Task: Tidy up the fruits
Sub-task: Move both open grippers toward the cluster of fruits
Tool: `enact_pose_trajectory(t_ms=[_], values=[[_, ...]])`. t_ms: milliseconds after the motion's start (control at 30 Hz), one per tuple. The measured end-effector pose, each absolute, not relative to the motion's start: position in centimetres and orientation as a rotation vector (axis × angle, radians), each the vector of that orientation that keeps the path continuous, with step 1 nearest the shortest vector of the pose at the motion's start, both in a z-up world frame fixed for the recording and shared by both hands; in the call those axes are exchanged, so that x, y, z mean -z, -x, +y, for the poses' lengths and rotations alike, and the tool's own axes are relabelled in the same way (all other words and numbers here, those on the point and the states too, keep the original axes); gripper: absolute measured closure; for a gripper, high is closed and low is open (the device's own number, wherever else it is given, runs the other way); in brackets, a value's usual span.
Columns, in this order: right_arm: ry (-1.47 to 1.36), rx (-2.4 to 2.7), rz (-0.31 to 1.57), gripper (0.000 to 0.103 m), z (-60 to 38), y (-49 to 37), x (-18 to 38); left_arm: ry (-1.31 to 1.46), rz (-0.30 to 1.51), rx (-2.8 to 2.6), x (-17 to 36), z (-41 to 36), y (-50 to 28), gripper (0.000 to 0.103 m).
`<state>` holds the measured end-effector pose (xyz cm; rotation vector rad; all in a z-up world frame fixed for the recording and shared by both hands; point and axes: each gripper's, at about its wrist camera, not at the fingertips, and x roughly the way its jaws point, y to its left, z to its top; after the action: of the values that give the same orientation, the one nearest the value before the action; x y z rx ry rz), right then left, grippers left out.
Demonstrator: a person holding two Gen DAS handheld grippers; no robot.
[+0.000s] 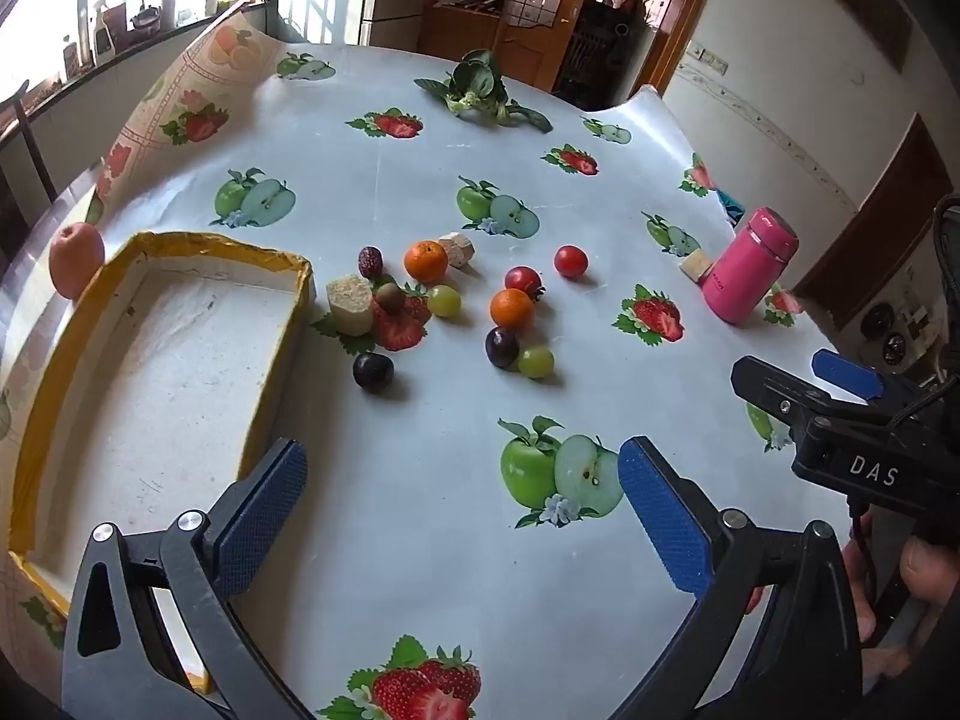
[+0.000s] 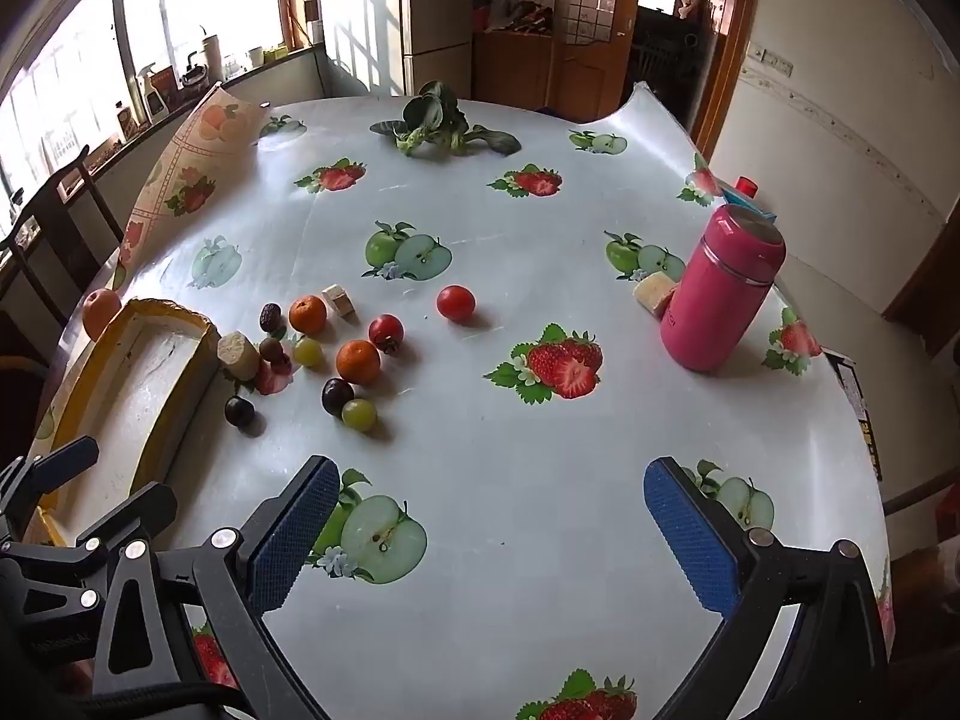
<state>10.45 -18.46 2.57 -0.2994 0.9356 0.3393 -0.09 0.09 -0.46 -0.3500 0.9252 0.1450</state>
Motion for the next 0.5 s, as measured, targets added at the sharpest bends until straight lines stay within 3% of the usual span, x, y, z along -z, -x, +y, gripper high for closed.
enact_pose_trajectory(t_ms=[500], values=[[0.283, -0.382, 0.966, 0.001, -18.6, -11.5, -0.2, 0.235, 1.135, -0.244, 7.3, 1.3, -1.7, 0.000]])
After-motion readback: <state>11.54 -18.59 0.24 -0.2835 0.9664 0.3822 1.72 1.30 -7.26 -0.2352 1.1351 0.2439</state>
